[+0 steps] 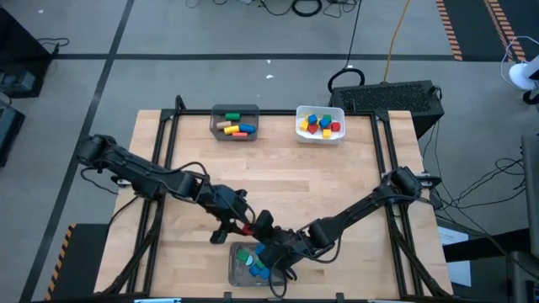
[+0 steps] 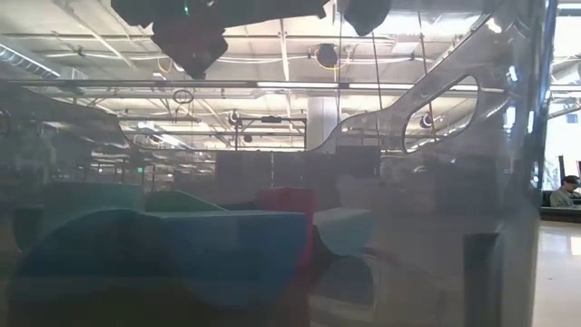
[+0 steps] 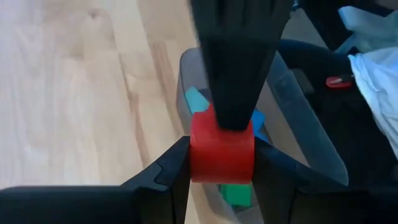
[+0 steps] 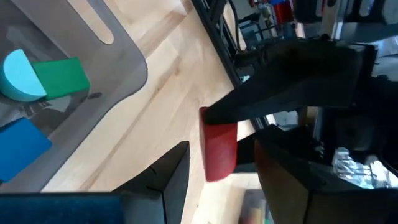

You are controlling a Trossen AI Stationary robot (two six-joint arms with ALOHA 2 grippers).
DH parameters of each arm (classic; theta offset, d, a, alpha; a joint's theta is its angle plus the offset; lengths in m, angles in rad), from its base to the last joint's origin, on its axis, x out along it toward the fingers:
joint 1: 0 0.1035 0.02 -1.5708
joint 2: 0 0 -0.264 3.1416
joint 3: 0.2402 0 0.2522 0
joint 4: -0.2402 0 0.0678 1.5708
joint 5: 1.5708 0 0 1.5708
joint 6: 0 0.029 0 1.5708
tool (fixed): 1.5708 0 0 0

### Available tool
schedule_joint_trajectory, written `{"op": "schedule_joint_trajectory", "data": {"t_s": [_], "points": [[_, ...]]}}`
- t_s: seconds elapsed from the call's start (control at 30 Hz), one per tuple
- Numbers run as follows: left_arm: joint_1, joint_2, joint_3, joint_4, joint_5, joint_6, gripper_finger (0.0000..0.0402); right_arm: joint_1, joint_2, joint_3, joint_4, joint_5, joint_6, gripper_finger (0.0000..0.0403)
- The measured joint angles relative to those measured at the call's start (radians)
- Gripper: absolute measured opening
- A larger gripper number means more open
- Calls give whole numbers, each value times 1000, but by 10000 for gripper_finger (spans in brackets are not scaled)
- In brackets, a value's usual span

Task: Sort blocks by size
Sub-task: Put the red half circle block into the bottom black bin

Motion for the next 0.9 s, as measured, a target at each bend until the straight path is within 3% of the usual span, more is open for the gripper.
{"op": "schedule_joint_trajectory", "data": {"t_s": [0.2,0.53,0.73,0.9], "points": [[0,31,12,15,16,17,137,-19,0,0,-4,-116,44,167],[0,76,65,21,65,28,137,-21,0,0,-12,-120,66,160],[0,76,66,31,76,23,140,-21,0,0,-12,-119,107,115],[-2,76,66,39,79,41,174,-20,0,0,-13,-119,113,67]]}}
